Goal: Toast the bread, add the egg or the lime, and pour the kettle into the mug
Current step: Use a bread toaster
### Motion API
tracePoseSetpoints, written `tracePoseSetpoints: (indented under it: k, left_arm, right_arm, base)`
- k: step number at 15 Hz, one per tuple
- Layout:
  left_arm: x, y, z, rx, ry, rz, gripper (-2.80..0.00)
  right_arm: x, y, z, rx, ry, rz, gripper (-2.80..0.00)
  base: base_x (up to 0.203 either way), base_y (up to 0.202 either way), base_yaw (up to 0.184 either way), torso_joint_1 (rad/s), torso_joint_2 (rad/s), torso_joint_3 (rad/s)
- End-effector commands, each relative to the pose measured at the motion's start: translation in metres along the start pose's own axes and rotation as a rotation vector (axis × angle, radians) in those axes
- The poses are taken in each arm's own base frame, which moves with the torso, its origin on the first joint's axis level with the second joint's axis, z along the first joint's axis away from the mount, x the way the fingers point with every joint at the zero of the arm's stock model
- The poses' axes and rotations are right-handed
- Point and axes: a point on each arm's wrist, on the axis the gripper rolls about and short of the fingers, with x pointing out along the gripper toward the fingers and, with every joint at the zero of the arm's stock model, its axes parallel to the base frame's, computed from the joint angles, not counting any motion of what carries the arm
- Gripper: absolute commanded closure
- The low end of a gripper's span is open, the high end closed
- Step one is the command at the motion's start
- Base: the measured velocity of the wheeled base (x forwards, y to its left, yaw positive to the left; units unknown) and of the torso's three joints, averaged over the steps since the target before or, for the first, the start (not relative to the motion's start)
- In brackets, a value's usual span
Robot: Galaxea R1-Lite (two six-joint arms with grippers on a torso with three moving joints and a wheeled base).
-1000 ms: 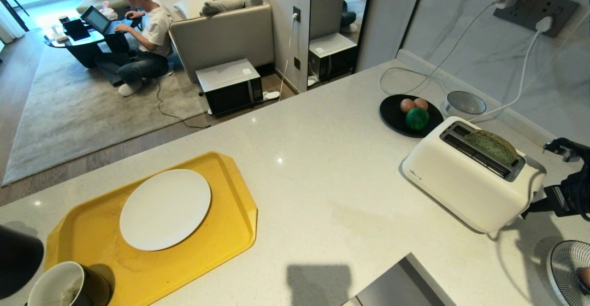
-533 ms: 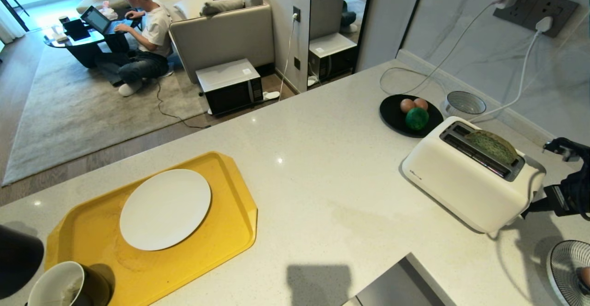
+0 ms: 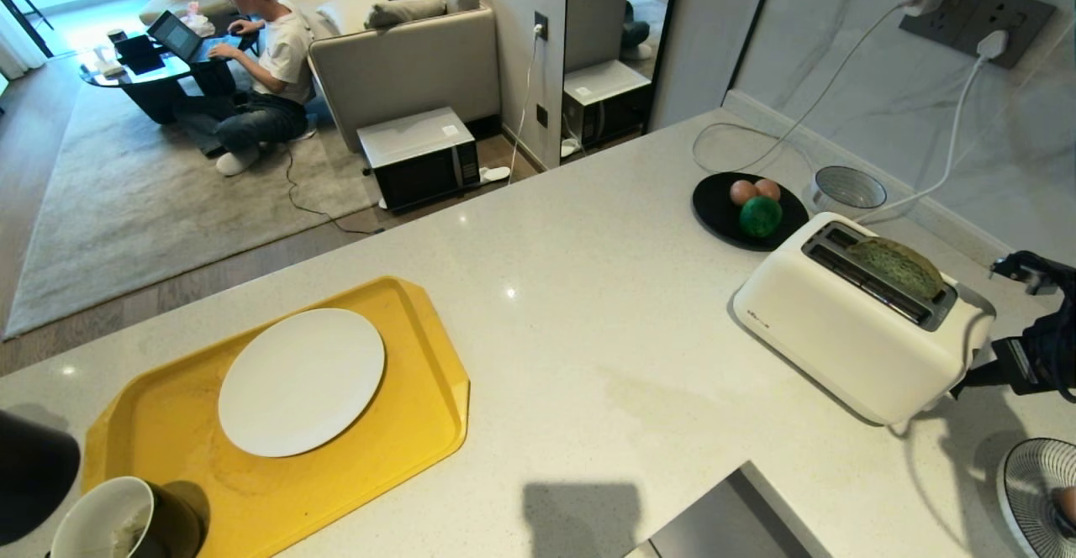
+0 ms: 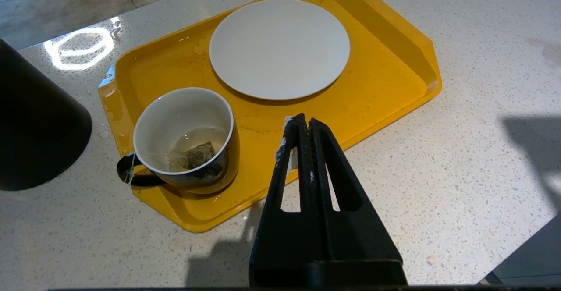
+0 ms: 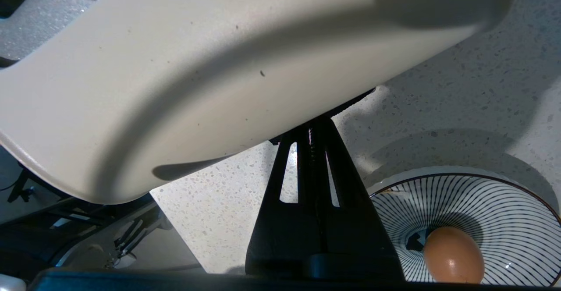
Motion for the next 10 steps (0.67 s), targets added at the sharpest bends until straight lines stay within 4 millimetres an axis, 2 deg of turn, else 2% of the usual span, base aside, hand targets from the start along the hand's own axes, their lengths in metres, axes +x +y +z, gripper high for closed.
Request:
tracePoseSetpoints:
  k: [1,10]
  left_arm:
    - [0.0000,0.0000,0.0000,0.000,0.000,0.000,0.00]
    - [0.0000,0.0000,0.0000,0.000,0.000,0.000,0.00]
  right_arm:
    - [-0.0010,0.0006,-0.0001,-0.003,-0.001,0.002,0.00]
    - [-0.0062,0.0021,0.0013,-0.010,-0.016,-0.007,0.00]
  base:
    - [0.000,0.000,0.000,0.000,0.00,0.000]
    - [0.000,0.000,0.000,0.000,0.00,0.000]
